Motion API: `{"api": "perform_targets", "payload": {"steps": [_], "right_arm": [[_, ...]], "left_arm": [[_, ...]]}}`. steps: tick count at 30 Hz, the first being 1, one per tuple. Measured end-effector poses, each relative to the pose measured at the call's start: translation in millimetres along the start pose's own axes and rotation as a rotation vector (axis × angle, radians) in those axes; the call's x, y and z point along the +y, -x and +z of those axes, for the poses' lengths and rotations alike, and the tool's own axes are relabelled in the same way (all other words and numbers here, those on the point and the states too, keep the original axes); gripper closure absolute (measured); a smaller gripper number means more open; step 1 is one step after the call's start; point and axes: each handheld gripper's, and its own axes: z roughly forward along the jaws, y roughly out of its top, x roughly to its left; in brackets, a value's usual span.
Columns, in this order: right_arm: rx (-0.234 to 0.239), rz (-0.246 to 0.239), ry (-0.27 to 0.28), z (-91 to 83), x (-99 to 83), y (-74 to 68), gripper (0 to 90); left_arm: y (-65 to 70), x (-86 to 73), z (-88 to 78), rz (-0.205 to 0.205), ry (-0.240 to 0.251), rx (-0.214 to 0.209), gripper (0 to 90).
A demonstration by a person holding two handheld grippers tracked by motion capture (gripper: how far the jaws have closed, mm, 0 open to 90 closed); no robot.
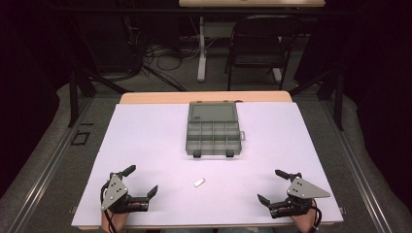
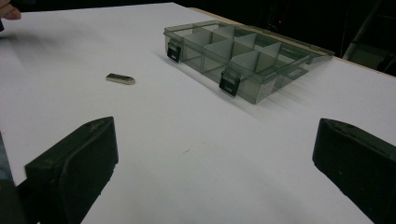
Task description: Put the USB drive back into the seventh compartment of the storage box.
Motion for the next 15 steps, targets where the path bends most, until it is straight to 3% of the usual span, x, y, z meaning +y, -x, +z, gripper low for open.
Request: {"api": "perform_targets", "payload": {"steps": [15], "right_arm": [[0.004, 0.015, -0.007, 3.8, -1.4, 2.4, 0.0]], "left_arm": [[13.7, 9.8, 16.7, 0.006, -0.043, -0.030, 0.0]]}}
